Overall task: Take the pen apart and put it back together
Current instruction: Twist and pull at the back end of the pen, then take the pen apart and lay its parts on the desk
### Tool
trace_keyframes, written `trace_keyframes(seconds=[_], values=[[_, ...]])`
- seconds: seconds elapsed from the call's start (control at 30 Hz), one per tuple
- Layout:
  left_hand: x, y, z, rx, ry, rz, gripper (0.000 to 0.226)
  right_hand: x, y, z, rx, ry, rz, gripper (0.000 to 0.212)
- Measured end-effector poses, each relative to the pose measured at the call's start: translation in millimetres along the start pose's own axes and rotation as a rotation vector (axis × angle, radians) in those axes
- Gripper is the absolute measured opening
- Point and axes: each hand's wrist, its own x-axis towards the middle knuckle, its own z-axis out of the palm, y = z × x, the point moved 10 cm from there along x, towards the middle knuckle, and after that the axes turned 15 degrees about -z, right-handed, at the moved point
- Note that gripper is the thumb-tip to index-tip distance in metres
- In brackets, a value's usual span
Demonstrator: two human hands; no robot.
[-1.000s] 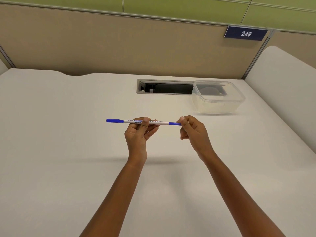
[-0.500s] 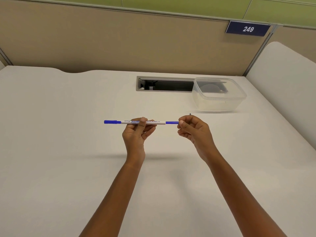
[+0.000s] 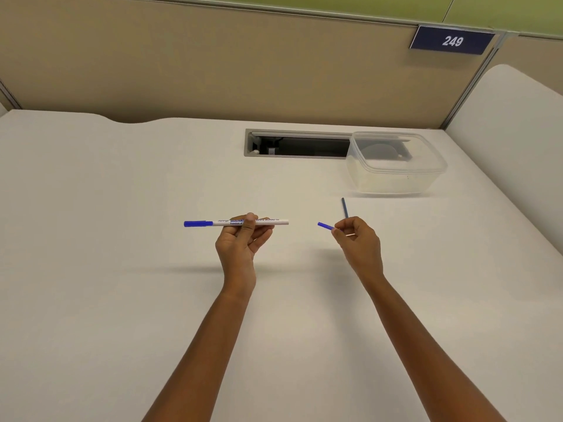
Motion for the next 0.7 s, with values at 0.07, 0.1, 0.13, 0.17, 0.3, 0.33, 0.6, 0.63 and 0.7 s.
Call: trace_keyframes(seconds=[0.07,0.1,0.13,0.17,0.3,0.33,0.6,0.63,0.7], values=[[2,-1,-3,-0.002,0.007,-0.009,0.015,-1,10,-1,-0.121,0.012,-0.015,0.006],[2,-2,-4,-0.002,0.009,-0.012,0.015,-1,14,-1,-0.180,0.011,-0.025,0.006],[3,-3,-5,-0.002,0.011,-0.015,0.015,0,17,0,-0.240,0.006,-0.041,0.006],[4,-3,-5,-0.003,0.012,-0.018,0.015,1,19,0,-0.299,-0.003,-0.060,0.004],[5,-6,-6,-0.001,0.014,-0.025,0.015,5,19,5,-0.510,-0.038,-0.157,0.004],[6,-7,-6,-0.001,0.016,-0.029,0.015,6,18,8,-0.569,-0.054,-0.187,0.005],[8,-12,-8,0.000,0.024,-0.046,0.015,5,-4,22,-0.824,-0.068,-0.407,0.006],[8,-11,-8,-0.001,0.025,-0.047,0.015,5,-3,23,-0.822,-0.079,-0.401,0.007],[8,-11,-9,-0.003,0.027,-0.049,0.014,7,3,25,-0.827,-0.119,-0.376,0.013]])
